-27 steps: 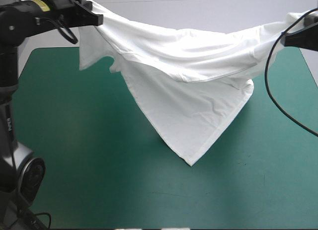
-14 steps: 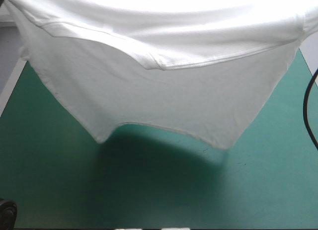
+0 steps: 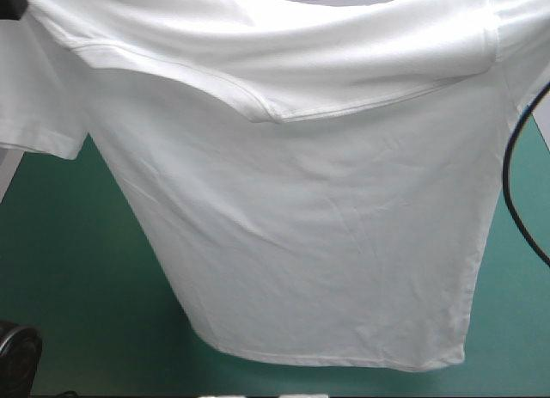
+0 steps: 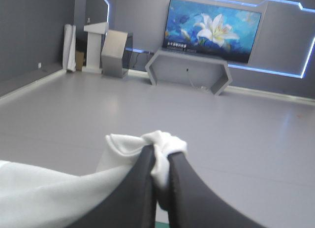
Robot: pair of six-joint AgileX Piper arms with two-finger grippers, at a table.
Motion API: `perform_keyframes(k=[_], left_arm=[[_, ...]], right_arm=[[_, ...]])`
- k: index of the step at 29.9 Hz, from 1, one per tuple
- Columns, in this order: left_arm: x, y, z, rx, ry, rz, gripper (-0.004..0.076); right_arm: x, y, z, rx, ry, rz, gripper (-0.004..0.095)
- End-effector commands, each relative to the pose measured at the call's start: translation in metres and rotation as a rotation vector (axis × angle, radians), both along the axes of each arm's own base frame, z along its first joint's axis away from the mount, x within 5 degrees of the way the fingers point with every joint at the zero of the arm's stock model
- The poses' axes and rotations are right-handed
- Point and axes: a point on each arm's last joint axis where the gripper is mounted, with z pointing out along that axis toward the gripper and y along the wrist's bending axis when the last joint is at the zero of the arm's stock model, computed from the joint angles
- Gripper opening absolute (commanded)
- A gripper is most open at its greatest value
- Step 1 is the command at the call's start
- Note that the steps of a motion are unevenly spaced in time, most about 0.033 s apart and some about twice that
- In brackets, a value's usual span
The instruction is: Fold the cloth
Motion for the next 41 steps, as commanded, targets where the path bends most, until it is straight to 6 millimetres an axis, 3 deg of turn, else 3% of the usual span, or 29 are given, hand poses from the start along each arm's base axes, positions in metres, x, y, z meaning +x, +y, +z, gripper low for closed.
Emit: perform_keyframes(k=[1,7,13,18,24,30,33,35,38,40,41], left_arm=[[0.038,-0.009,-0.007,0.011,-0.004,0.003,-0.0008],[0.132,-0.034,-0.051,0.040,0.150,-0.024,-0.0008],[0.212,-0.053,-0.107,0.068,0.284,-0.035,-0.0008],[0.256,-0.056,-0.147,0.127,0.363,0.047,-0.0008],[0.294,-0.058,-0.190,0.160,0.436,0.115,-0.0008],[0.319,-0.065,-0.225,0.179,0.502,0.107,-0.0008],[0.329,-0.067,-0.244,0.163,0.545,0.110,0.0062],[0.336,-0.068,-0.255,0.147,0.571,0.114,0.0186],[0.340,-0.069,-0.268,0.150,0.620,0.117,0.0399],[0.339,-0.068,-0.274,0.153,0.676,0.125,0.0493],[0.338,-0.068,-0.276,0.155,0.700,0.130,0.0505]], right_arm=[[0.040,-0.002,-0.004,-0.013,0.030,-0.017,-0.0018],[0.129,-0.007,-0.032,-0.037,0.184,-0.056,-0.0018],[0.231,-0.009,-0.084,-0.034,0.344,-0.050,-0.0019],[0.310,-0.006,-0.142,-0.022,0.446,-0.006,-0.0019],[0.382,-0.001,-0.217,0.036,0.540,0.048,-0.0019],[0.412,0.011,-0.262,0.023,0.606,0.115,-0.0018],[0.419,0.017,-0.275,0.038,0.625,0.162,0.0030],[0.423,0.020,-0.282,0.061,0.633,0.193,0.0174],[0.424,0.021,-0.286,0.058,0.651,0.201,0.0511],[0.421,0.020,-0.286,0.061,0.684,0.208,0.0679],[0.418,0.020,-0.286,0.064,0.714,0.209,0.0713]])
